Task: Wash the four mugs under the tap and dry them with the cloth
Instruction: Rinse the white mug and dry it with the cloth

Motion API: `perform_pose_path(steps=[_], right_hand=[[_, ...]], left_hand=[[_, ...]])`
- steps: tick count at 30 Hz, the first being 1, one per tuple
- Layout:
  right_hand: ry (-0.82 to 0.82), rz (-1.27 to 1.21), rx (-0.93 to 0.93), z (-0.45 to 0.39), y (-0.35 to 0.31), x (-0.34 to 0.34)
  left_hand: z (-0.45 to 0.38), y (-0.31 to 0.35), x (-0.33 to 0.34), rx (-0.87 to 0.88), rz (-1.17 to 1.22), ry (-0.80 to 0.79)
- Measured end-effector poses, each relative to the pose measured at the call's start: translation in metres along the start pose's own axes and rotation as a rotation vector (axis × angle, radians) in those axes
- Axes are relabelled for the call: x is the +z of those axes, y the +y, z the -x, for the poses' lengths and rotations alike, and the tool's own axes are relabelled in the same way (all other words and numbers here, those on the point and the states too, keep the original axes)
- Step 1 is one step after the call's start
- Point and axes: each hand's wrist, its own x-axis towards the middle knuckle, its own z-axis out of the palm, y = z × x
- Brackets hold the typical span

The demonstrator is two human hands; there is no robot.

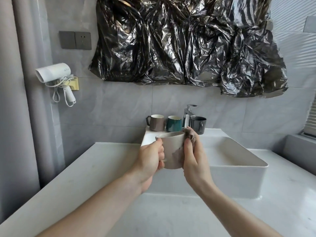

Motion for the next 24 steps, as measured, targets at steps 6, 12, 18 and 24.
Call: perform_pose_path(steps=[6, 12, 18, 24], right_hand=[[-0.108, 0.373, -0.382, 0.058, 0.0, 0.0], [-0.095, 0.033, 0.081, 0.082, 0.003, -0.012], [-0.237, 0.292, -0.188, 0.121, 0.019, -0.019], [-0.101, 0.018, 0.189, 0.128, 0.015, -0.013]], left_hand=[[0.026, -0.022, -0.002, -0.12, 0.054, -0.017], [0.058, -0.052, -0.025, -0.301, 0.125, -0.006], [0.066, -0.084, -0.037, -0.42, 0.204, -0.017], [0.063, -0.091, -0.042, -0.47, 0.28, -0.032]])
